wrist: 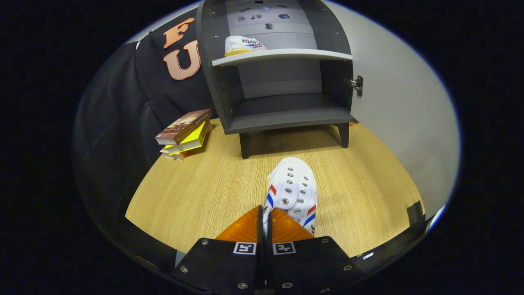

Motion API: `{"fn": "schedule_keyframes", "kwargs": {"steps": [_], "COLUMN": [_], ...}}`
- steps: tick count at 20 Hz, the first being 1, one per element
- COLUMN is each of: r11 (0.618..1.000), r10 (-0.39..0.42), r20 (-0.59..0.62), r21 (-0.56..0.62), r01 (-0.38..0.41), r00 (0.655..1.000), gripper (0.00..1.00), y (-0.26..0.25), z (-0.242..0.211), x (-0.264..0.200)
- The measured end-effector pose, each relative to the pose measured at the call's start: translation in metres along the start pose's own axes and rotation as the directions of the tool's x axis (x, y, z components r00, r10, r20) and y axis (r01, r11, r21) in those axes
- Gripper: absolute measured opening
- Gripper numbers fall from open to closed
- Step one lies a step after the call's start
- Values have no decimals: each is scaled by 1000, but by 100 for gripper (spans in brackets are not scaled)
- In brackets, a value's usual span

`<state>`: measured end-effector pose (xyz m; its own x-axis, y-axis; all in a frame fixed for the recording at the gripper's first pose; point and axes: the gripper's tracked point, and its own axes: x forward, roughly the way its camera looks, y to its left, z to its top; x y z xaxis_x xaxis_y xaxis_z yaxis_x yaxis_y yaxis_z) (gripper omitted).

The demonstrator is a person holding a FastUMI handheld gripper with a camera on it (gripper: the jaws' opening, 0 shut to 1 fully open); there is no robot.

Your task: Open the shoe cabinet door, grab the shoes and put them into the shoe cabinet, then close the shoe cabinet door.

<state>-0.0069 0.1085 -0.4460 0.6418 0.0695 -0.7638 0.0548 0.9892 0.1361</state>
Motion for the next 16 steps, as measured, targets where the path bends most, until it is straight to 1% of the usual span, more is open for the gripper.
{"fn": "schedule_keyframes", "kwargs": {"steps": [3, 4, 7, 10, 13, 16], "r11": [998, 998, 999, 999, 997, 995], "r10": [34, 38, 31, 51, 64, 63], "r20": [60, 80, 148, 203, 248, 294], "r21": [46, 40, -8, -29, -56, -98], "r01": [-37, -41, -31, -46, -52, -35], "r00": [998, 996, 988, 978, 967, 954], "gripper": [1, 1, 1, 0, 0, 0], "y": [1, 1, -3, -1, 1, 2], "z": [41, 53, 96, 137, 177, 217], "x": [-15, -21, -37, -51, -58, -63]}}
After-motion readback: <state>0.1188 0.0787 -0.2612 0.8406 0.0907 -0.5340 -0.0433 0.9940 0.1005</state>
